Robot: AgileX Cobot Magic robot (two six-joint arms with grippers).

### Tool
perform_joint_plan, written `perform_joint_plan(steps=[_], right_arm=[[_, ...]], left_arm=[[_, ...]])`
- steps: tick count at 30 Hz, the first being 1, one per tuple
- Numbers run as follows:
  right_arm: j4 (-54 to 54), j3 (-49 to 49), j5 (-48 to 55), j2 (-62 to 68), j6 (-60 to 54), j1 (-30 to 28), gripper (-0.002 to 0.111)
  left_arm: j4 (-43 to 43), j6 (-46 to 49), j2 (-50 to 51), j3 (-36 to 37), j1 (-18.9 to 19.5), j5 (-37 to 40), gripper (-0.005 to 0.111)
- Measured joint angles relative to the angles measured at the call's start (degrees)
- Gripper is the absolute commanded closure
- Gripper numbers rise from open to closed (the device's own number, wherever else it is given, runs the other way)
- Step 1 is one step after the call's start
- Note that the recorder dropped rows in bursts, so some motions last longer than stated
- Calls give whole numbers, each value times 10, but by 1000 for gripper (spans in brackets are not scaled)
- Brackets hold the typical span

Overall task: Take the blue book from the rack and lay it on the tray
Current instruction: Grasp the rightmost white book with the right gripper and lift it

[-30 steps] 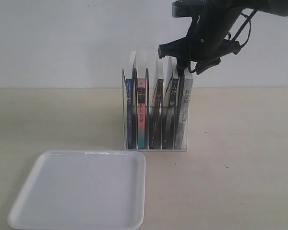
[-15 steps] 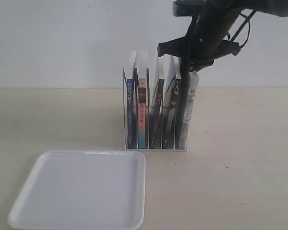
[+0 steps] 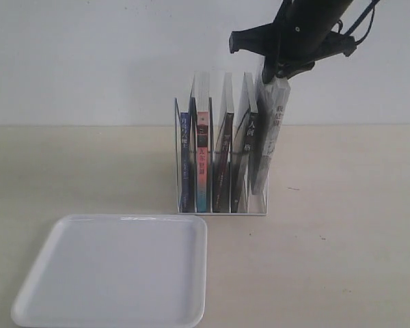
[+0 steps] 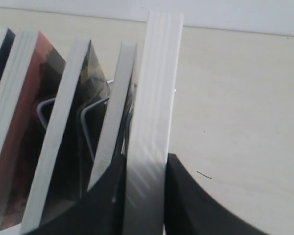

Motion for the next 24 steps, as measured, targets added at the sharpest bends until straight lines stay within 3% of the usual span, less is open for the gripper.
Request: perform_joint_plan(steps=[24], right_arm=[[-17,-35,57,-46,10,0,102]], left_arm=[[0,0,0,0,0,0,103]])
